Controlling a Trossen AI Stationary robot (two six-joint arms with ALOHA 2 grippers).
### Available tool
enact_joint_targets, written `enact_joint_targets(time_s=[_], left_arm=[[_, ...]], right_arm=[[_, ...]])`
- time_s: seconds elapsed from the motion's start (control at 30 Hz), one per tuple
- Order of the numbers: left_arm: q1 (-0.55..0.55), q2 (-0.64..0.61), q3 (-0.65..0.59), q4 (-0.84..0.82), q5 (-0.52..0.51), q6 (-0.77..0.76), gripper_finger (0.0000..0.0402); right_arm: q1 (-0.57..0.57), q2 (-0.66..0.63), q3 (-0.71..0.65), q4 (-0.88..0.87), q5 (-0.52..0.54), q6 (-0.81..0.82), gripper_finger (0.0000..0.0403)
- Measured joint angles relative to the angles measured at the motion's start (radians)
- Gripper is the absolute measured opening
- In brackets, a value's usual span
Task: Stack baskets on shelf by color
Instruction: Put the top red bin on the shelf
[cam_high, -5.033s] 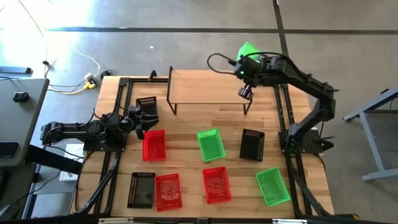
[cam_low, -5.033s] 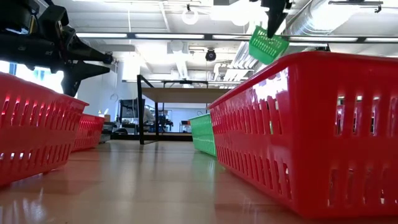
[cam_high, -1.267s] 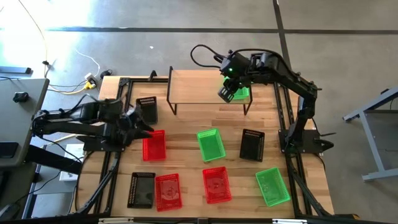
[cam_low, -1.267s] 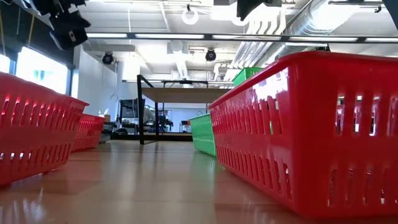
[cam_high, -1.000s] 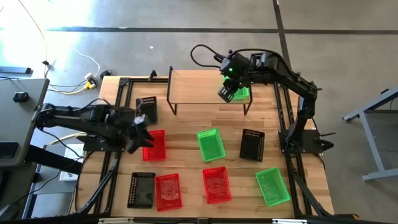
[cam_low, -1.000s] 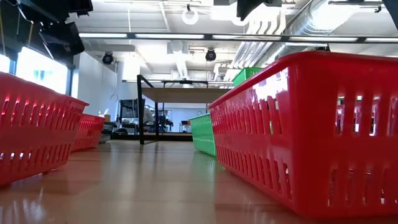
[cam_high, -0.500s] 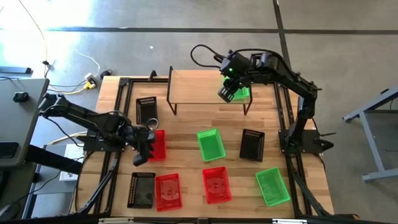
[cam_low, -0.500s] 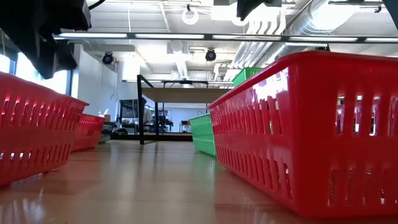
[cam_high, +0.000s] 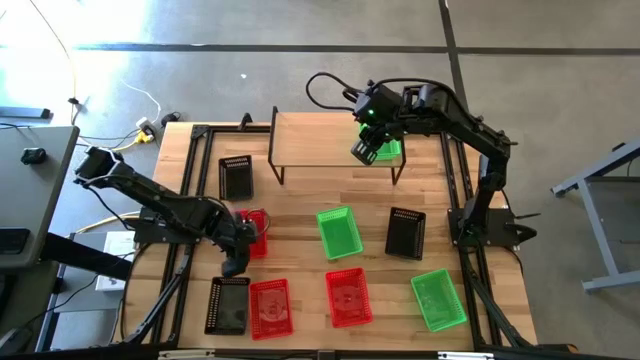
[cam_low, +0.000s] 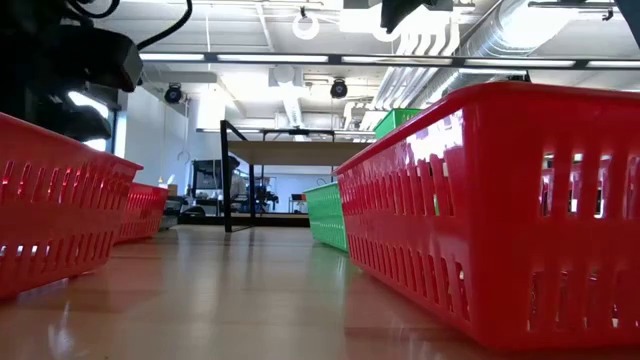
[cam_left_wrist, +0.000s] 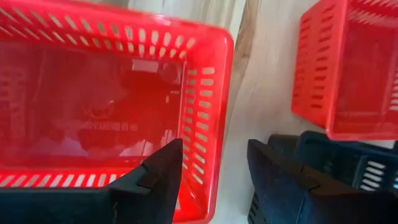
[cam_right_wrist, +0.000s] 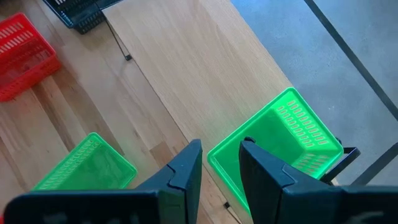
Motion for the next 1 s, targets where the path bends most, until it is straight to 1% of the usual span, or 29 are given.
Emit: enact_joint_targets(time_s=[0.23, 0.33, 0.43, 0.63, 0.67, 0.7, 0.83, 1.0], left_arm=[[-0.023, 0.080, 0.000, 0.001, -0.034, -0.041, 0.0169], [-0.023, 0.106, 0.000, 0.003, -0.031, -0.075, 0.0154], [-0.023, 0.117, 0.000, 0.006, -0.024, -0.086, 0.0119], [-0.023, 0.105, 0.000, 0.039, 0.007, -0.083, 0.0022], [-0.022, 0.098, 0.000, 0.048, 0.019, -0.079, 0.0013], [-0.023, 0.092, 0.000, 0.062, 0.029, -0.076, 0.0009], [-0.024, 0.052, 0.014, 0.075, 0.050, -0.076, 0.0015], [-0.025, -0.005, 0.092, 0.056, 0.050, -0.031, 0.0004]], right_arm=[[0.000, 0.000, 0.000, 0.000, 0.000, -0.023, 0.0092], [0.000, 0.000, 0.000, 0.000, 0.000, -0.024, 0.0092], [0.000, 0.000, 0.000, 0.000, 0.000, -0.024, 0.0092], [0.000, 0.000, 0.000, 0.000, 0.000, -0.024, 0.0092], [0.000, 0.000, 0.000, 0.000, 0.000, -0.024, 0.0092], [0.000, 0.000, 0.000, 0.000, 0.000, -0.024, 0.0092], [0.000, 0.000, 0.000, 0.000, 0.000, -0.024, 0.0092], [0.000, 0.000, 0.000, 0.000, 0.000, -0.024, 0.0092]])
